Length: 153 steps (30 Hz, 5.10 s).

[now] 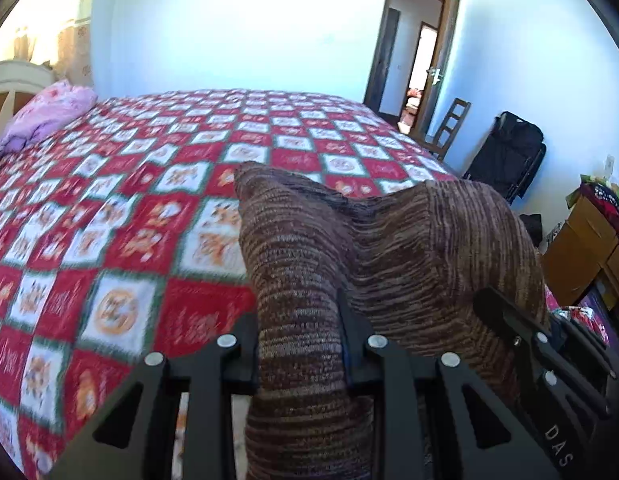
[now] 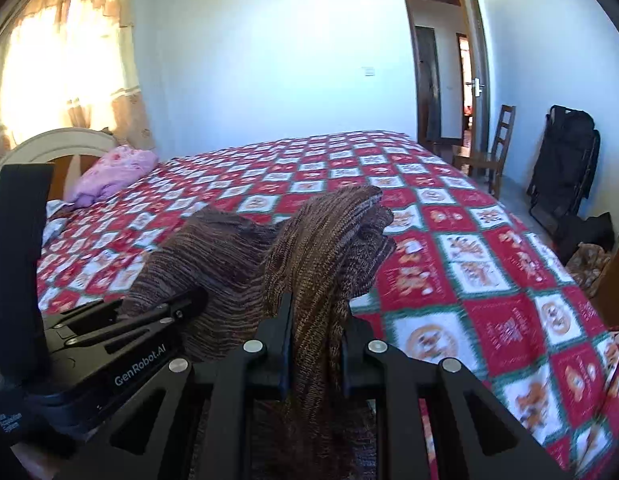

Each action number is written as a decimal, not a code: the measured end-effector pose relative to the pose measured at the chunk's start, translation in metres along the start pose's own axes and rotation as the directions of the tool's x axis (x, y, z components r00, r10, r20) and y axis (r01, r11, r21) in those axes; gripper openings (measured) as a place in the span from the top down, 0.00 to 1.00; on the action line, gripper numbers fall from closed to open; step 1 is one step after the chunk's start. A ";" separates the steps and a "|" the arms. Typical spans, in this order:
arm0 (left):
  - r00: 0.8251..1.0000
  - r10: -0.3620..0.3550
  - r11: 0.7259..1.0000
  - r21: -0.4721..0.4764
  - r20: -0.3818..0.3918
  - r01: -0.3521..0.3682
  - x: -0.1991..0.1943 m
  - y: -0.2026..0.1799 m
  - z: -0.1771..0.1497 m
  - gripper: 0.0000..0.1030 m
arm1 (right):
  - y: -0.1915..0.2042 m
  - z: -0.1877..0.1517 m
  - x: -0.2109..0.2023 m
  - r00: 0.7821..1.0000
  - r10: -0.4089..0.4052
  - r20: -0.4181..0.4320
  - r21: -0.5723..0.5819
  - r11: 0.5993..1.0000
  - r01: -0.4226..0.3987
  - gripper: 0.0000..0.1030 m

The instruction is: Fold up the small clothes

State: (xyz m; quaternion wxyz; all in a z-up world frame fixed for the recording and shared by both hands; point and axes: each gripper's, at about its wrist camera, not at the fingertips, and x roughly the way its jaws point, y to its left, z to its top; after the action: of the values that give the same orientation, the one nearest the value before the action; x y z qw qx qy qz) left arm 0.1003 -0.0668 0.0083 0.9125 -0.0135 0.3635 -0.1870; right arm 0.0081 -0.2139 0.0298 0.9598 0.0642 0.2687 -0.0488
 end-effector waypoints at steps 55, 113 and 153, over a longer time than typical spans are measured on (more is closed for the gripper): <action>0.987 0.158 0.904 -0.400 -0.018 -0.152 -0.036 0.246 -0.070 0.32 | 0.155 -0.049 0.139 0.847 0.438 -0.303 0.073 0.896 -0.437 0.33; 0.914 0.394 0.909 -0.109 -0.092 -0.403 -0.113 0.121 -0.132 0.17 | 0.138 -0.092 -0.056 0.987 0.050 -0.156 -0.157 0.985 -0.074 0.25; 0.781 0.520 0.853 -0.162 0.347 -0.496 -0.244 0.066 -0.110 0.00 | 0.125 -0.052 -0.213 0.926 0.074 0.371 -0.064 0.997 -0.054 0.06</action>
State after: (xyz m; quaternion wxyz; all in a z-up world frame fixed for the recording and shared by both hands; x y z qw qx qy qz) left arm -0.1136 0.0930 0.0779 0.9806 0.0208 0.1765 0.0831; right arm -0.1839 -0.0705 0.1086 0.9958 0.0370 0.0804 -0.0219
